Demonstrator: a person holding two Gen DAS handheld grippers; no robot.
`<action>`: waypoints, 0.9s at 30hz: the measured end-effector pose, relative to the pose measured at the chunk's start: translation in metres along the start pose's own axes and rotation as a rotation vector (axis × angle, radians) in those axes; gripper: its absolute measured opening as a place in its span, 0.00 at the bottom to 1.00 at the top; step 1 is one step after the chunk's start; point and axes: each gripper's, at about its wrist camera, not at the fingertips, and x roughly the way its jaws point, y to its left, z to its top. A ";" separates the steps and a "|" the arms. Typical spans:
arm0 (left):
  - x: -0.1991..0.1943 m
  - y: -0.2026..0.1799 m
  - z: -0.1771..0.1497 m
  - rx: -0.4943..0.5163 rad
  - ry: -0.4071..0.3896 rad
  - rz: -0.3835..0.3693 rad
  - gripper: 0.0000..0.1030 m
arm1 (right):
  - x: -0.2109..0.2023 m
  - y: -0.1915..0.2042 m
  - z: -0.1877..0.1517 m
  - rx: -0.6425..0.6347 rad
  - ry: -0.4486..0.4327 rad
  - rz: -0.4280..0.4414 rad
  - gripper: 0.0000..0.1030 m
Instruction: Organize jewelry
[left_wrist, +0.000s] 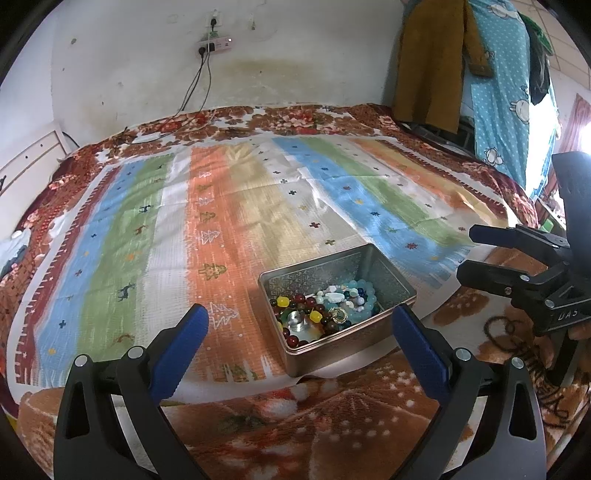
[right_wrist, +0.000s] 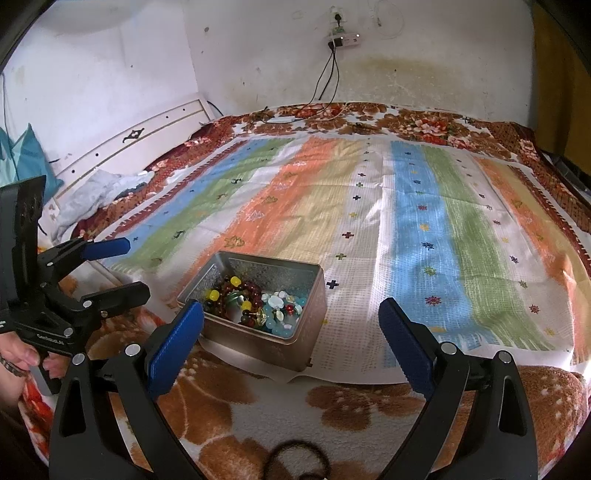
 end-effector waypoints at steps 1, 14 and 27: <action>0.001 0.001 0.000 -0.004 0.004 0.003 0.94 | 0.000 0.000 0.000 0.000 0.000 0.000 0.93; 0.001 0.000 0.001 -0.006 0.015 -0.007 0.94 | 0.001 0.001 0.000 -0.002 0.002 -0.003 0.93; 0.001 0.001 0.001 -0.006 0.015 -0.008 0.94 | 0.001 0.000 0.000 -0.004 0.004 -0.004 0.93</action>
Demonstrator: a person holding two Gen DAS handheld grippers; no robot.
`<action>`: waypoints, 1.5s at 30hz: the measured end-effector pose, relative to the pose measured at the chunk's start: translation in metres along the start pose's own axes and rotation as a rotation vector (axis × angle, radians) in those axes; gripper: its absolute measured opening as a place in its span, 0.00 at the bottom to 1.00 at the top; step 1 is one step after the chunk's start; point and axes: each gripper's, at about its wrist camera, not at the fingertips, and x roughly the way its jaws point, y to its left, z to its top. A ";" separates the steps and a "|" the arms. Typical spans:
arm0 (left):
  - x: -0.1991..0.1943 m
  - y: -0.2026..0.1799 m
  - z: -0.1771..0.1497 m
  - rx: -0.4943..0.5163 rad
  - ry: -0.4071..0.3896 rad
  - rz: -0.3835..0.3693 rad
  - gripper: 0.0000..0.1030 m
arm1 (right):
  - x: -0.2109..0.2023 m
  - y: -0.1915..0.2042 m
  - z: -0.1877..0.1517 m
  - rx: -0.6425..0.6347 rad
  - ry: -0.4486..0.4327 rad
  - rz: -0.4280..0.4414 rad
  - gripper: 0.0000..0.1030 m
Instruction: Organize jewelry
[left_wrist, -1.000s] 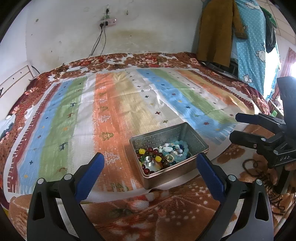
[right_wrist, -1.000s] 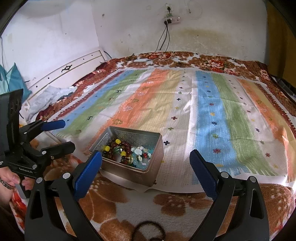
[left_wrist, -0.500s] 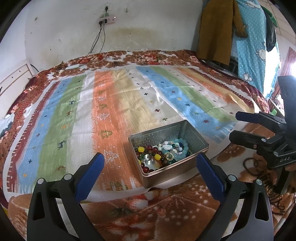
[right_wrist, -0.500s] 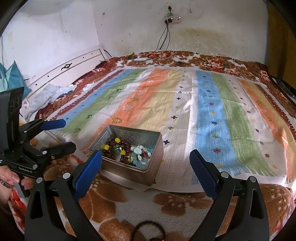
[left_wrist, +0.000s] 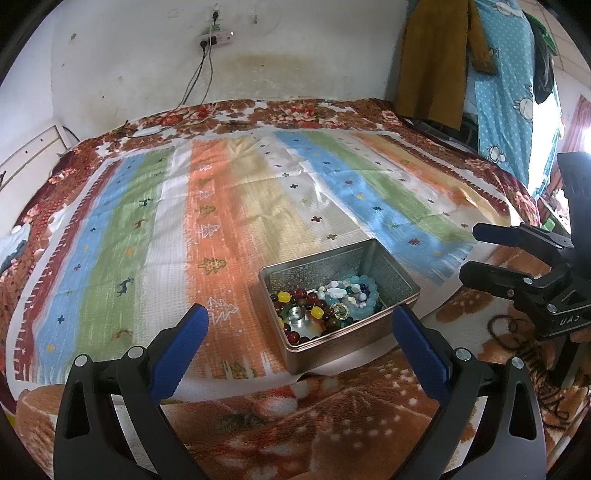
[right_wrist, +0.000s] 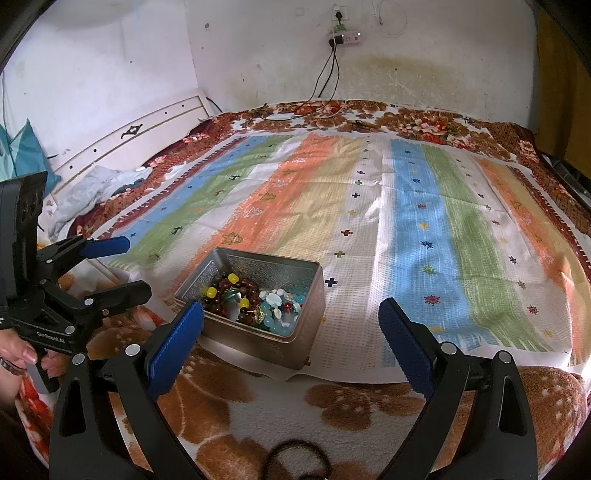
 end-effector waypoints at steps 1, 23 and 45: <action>0.000 0.000 0.000 0.000 0.000 0.000 0.94 | 0.000 0.001 0.000 0.000 0.000 0.000 0.93; 0.000 0.001 0.000 0.002 0.002 0.000 0.95 | 0.000 -0.001 -0.001 0.000 0.003 -0.001 0.93; 0.000 0.002 0.001 0.001 0.004 0.000 0.95 | 0.000 0.000 -0.001 -0.003 0.007 -0.002 0.93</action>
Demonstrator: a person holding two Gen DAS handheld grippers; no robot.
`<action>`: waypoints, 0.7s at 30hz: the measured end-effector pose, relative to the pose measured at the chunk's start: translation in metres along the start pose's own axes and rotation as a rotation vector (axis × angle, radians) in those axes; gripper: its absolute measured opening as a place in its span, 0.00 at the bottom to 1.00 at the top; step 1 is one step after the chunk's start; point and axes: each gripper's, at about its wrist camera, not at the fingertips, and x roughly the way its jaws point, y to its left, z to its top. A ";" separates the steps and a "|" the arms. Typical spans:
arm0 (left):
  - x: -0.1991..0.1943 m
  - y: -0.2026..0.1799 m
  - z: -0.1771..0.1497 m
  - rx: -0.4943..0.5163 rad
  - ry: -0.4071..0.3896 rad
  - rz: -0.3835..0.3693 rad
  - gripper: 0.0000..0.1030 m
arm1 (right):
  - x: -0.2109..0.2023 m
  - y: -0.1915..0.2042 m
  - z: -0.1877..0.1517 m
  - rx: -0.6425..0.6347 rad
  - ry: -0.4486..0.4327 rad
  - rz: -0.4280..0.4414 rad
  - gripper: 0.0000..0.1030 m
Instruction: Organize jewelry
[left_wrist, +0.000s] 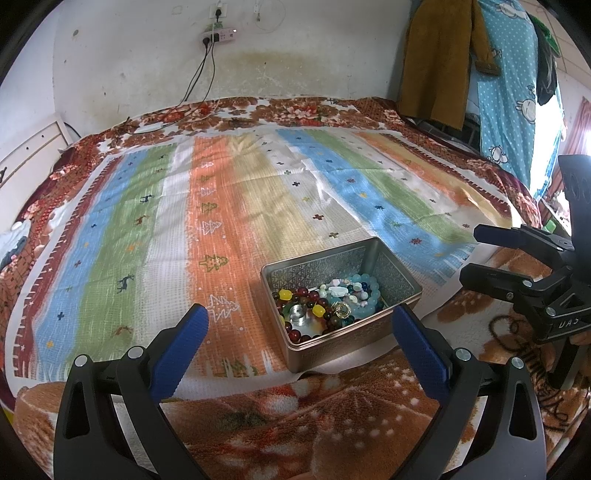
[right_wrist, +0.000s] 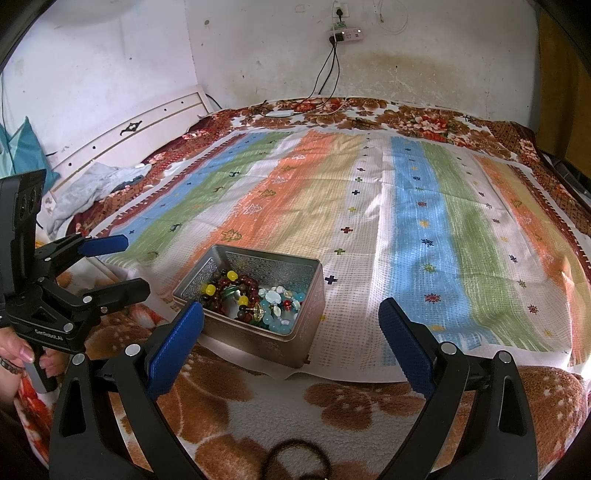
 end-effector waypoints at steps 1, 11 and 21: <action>0.000 0.000 0.000 0.000 0.000 0.000 0.95 | 0.000 -0.001 0.000 0.000 0.000 0.000 0.93; 0.000 0.000 0.000 0.000 0.001 0.000 0.95 | -0.001 -0.002 -0.002 -0.002 0.002 -0.001 0.93; -0.001 0.000 0.001 -0.002 0.002 0.002 0.95 | -0.001 -0.002 -0.001 -0.001 0.002 -0.001 0.93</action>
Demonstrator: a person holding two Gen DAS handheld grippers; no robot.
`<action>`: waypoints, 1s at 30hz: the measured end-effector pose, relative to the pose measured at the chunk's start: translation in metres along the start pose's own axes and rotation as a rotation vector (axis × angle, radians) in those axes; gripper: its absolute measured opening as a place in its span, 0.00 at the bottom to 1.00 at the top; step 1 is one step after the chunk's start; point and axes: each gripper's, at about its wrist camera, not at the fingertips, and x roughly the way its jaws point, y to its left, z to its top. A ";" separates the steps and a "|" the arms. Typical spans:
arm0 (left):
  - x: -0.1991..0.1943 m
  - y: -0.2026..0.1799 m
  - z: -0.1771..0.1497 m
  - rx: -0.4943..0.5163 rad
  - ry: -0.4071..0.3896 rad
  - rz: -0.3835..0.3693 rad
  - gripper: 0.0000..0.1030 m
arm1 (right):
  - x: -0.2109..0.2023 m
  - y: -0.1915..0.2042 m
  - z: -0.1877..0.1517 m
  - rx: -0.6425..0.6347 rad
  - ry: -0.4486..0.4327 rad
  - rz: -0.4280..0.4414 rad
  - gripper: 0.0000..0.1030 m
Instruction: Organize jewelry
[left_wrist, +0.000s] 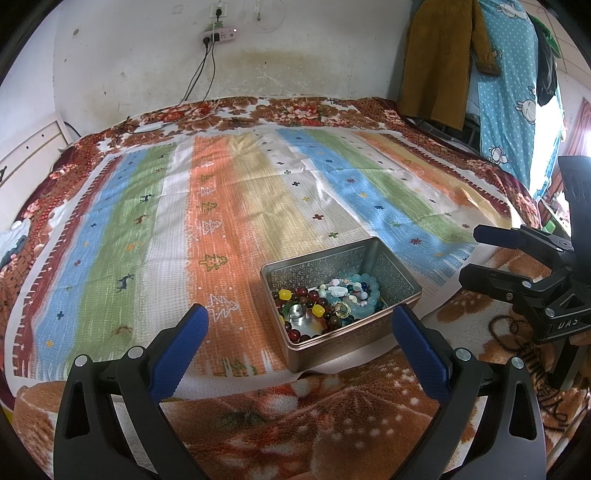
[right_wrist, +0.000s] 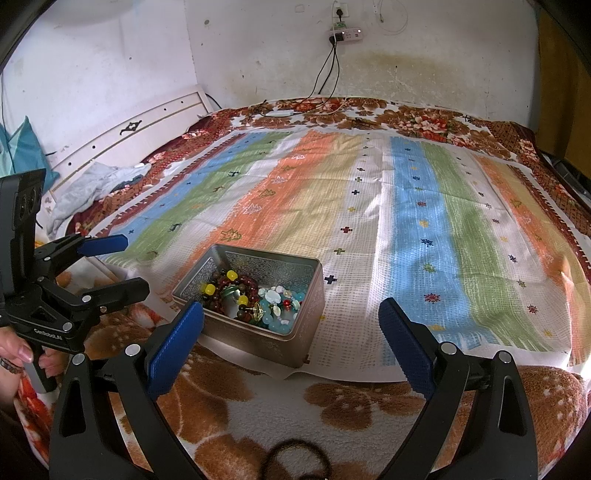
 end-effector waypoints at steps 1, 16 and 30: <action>0.000 0.000 0.000 -0.001 0.002 -0.001 0.95 | 0.000 0.001 0.001 0.000 0.000 0.000 0.93; -0.001 0.010 -0.002 -0.049 -0.003 -0.024 0.94 | 0.000 0.002 0.002 -0.002 0.001 -0.001 0.93; 0.000 0.009 -0.002 -0.043 0.005 -0.010 0.94 | 0.001 0.002 0.001 -0.004 0.002 -0.001 0.93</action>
